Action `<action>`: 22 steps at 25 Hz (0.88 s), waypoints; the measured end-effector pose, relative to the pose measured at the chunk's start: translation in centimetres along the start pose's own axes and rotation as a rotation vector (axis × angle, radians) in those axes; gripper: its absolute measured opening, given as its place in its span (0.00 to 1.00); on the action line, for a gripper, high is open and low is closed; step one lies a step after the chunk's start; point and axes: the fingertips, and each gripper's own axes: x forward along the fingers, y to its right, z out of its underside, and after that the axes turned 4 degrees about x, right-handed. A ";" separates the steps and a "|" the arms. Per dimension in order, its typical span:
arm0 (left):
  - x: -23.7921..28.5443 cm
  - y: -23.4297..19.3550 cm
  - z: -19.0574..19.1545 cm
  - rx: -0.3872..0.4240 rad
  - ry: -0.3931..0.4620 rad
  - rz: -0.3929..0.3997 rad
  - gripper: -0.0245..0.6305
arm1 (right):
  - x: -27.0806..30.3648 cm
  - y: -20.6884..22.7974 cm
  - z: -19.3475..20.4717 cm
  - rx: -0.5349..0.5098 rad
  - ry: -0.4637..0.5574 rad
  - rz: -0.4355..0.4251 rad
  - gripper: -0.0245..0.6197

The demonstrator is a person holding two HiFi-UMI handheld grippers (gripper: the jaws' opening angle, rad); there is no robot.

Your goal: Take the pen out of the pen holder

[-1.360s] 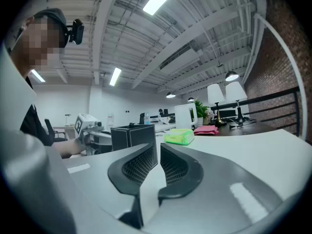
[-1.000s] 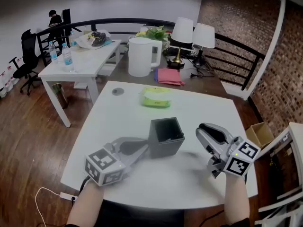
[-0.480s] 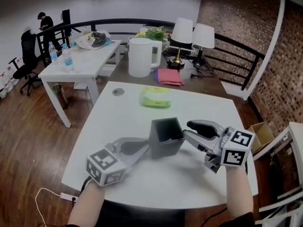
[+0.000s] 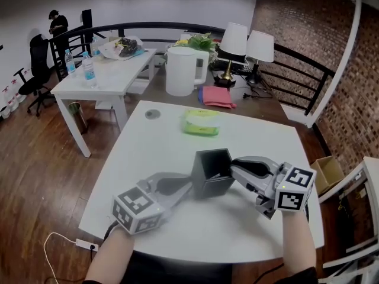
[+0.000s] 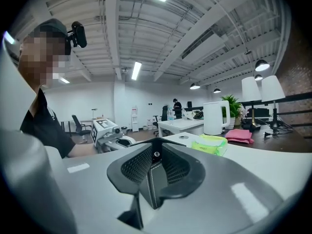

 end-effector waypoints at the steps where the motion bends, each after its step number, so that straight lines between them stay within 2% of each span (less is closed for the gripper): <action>1: 0.0 0.0 0.0 0.000 0.000 0.000 0.04 | 0.0 -0.1 0.0 -0.007 0.002 -0.003 0.14; 8: 0.0 0.0 0.0 -0.001 -0.001 0.000 0.04 | 0.1 -0.6 -1.1 0.027 0.066 -0.031 0.12; 15: 0.1 0.0 0.0 -0.002 -0.002 0.000 0.04 | -2.2 -0.3 -4.8 0.025 0.214 0.006 0.12; 22: 0.0 -0.1 0.1 -0.001 -0.002 0.000 0.04 | -6.7 -0.3 -9.8 -0.094 0.356 0.110 0.12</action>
